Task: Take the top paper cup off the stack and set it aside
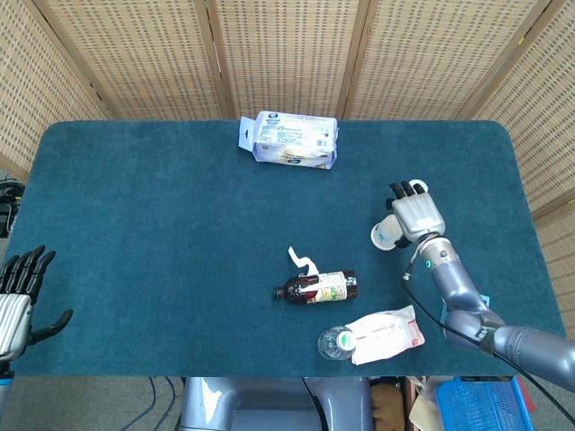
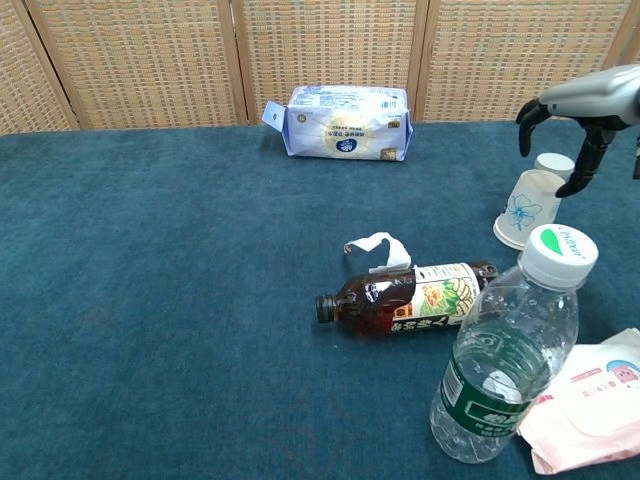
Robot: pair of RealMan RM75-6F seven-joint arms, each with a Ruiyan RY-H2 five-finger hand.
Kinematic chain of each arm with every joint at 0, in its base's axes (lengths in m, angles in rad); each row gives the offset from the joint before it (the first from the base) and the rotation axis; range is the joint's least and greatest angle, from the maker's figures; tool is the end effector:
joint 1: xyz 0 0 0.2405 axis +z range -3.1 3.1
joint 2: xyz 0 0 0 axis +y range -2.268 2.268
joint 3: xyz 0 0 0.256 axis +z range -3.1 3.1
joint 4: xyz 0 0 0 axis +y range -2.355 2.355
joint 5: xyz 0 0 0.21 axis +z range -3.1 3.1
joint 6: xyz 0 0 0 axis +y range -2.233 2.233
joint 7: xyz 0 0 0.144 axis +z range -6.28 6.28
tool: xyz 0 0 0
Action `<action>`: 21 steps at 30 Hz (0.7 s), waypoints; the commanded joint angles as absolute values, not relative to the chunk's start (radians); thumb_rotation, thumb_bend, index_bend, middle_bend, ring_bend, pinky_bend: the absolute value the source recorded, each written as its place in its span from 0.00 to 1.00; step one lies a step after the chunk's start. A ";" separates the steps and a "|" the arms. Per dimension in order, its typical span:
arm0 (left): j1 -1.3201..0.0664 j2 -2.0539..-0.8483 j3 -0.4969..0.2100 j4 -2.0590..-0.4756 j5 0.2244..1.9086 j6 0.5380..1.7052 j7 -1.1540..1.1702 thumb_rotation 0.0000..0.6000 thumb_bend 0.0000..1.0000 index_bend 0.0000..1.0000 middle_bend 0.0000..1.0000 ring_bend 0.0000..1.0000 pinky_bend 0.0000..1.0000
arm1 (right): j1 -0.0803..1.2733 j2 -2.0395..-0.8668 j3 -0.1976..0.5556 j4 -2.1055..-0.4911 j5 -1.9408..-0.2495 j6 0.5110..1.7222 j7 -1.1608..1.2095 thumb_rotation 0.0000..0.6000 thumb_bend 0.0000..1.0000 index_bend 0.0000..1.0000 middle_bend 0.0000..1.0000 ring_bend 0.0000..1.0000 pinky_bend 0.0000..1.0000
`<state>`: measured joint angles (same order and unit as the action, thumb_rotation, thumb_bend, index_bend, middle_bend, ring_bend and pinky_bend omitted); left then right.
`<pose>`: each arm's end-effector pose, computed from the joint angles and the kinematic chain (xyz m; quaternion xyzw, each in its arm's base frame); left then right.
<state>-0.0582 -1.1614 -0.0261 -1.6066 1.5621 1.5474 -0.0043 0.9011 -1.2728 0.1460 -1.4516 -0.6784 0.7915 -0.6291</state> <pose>-0.3031 0.1674 0.1477 -0.5919 -0.3835 -0.4159 0.5742 -0.1891 -0.4115 0.0755 0.7484 -0.3386 0.2015 0.5335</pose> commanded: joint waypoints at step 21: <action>-0.065 -1.165 -0.027 -1.606 1.552 1.532 0.004 1.00 0.27 0.00 0.00 0.00 0.00 | 0.935 -1.307 0.102 -1.389 -0.640 0.781 -0.624 1.00 0.26 0.31 0.09 0.00 0.12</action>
<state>-0.0649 -1.1648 -0.0265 -1.6056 1.5520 1.5322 0.0035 0.9347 -1.3072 0.1019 -1.3895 -0.6406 0.7806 -0.6241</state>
